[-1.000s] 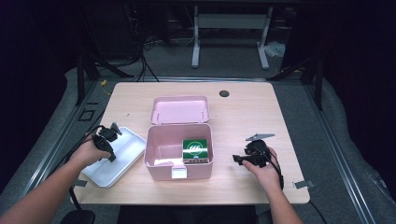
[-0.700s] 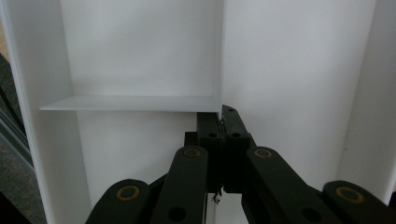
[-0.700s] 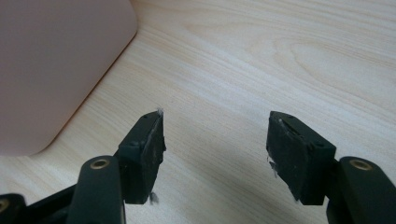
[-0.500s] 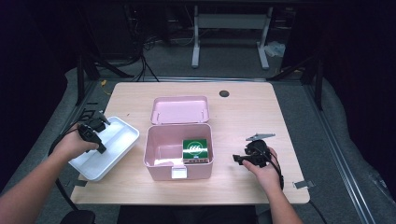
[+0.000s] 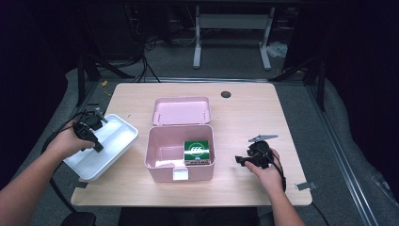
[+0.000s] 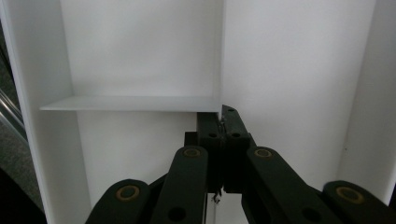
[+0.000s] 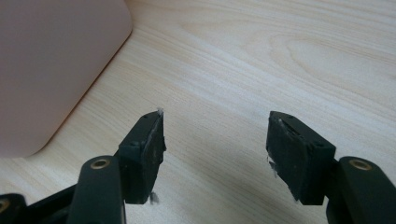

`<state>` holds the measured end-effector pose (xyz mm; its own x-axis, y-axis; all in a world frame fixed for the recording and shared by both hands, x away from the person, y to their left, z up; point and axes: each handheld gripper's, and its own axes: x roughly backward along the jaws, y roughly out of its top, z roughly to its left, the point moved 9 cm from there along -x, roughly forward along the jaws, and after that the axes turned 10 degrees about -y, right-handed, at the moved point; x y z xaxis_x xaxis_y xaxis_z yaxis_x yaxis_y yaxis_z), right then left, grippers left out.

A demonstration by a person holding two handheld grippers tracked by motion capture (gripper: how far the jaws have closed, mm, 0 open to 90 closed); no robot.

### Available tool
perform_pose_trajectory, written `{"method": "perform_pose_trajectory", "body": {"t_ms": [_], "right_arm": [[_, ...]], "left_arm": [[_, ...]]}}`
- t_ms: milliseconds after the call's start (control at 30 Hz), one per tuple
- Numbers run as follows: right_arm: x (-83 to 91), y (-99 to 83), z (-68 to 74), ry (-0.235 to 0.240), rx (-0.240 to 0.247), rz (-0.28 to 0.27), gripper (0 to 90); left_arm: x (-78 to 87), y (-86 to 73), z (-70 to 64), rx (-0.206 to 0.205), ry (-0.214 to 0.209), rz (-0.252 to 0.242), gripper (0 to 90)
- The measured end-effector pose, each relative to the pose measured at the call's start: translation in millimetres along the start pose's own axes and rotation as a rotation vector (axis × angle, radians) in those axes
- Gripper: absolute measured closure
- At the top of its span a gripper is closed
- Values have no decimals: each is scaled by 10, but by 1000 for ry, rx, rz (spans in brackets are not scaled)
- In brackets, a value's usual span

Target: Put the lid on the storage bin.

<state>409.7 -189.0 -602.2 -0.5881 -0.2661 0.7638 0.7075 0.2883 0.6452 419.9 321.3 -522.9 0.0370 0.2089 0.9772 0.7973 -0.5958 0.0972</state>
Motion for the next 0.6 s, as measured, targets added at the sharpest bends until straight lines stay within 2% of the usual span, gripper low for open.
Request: {"method": "perform_pose_trajectory", "body": {"t_ms": [67,300,500,600], "right_arm": [[-2,-4,1,-1,0,4,364],[-5,-10,0,0,-1,9,365],[-5,-8,2,2,-1,7,364],[-6,-9,-6,-6,-3,8,365]], "left_arm": [[58,20,-14,-57,13,6,892],[287,85,-115,-184,30,12,891],[435,140,-221,-247,38,18,891],[494,177,-275,-262,41,15,892]]}}
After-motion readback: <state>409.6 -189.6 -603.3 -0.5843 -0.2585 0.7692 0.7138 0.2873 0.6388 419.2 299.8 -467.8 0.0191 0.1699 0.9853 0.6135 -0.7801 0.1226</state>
